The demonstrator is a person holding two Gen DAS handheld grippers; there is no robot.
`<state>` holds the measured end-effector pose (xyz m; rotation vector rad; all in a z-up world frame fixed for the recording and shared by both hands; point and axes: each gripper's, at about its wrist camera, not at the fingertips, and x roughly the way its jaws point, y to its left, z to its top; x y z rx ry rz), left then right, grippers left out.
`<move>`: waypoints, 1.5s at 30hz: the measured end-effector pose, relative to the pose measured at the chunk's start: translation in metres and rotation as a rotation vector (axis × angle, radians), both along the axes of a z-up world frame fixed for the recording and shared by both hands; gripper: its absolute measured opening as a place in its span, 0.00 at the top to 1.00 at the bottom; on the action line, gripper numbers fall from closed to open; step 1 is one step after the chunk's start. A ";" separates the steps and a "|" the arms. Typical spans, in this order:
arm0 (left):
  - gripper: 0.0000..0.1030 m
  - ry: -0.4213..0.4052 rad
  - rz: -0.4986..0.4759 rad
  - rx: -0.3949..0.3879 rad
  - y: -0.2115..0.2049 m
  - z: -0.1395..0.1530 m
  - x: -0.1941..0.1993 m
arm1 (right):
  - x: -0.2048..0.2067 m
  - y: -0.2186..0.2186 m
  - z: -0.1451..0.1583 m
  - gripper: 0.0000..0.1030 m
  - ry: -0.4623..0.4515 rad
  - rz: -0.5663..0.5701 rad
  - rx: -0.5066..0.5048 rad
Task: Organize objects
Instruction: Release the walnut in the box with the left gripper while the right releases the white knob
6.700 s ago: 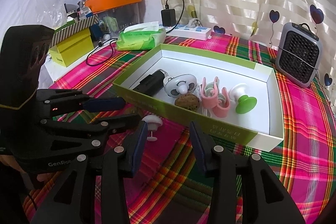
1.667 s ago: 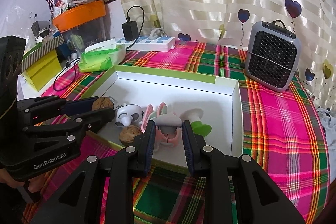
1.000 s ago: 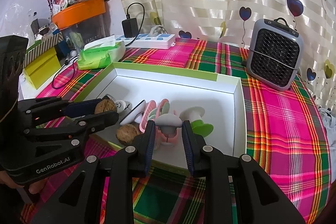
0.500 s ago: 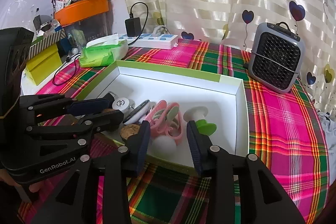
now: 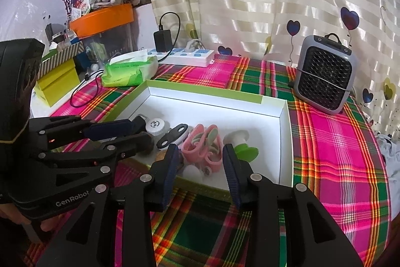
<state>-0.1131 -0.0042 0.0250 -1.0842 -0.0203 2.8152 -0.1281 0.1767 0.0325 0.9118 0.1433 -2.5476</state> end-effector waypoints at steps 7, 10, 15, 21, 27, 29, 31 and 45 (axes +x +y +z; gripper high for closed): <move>0.71 0.006 -0.004 -0.002 0.002 0.003 0.007 | 0.010 -0.003 0.003 0.63 0.000 0.009 -0.003; 0.71 0.007 -0.001 -0.005 0.003 0.004 0.012 | 0.016 -0.006 0.004 0.63 0.005 0.011 0.002; 0.71 -0.001 0.010 -0.004 0.004 0.005 0.022 | 0.022 -0.006 0.005 0.63 -0.001 0.007 0.003; 0.71 -0.015 0.025 -0.002 0.003 0.004 0.031 | 0.028 -0.007 0.004 0.63 -0.013 0.004 0.006; 0.71 -0.029 0.031 -0.012 0.006 0.000 0.035 | 0.032 -0.005 0.000 0.63 -0.037 -0.003 0.008; 0.71 -0.038 0.030 -0.013 0.007 -0.002 0.035 | 0.033 -0.005 -0.002 0.63 -0.048 -0.005 0.010; 0.71 -0.047 0.031 -0.016 0.008 -0.004 0.035 | 0.034 -0.004 -0.004 0.63 -0.057 -0.007 0.011; 0.72 -0.094 0.037 -0.032 0.011 -0.018 0.029 | 0.028 -0.004 -0.019 0.63 -0.113 -0.015 0.024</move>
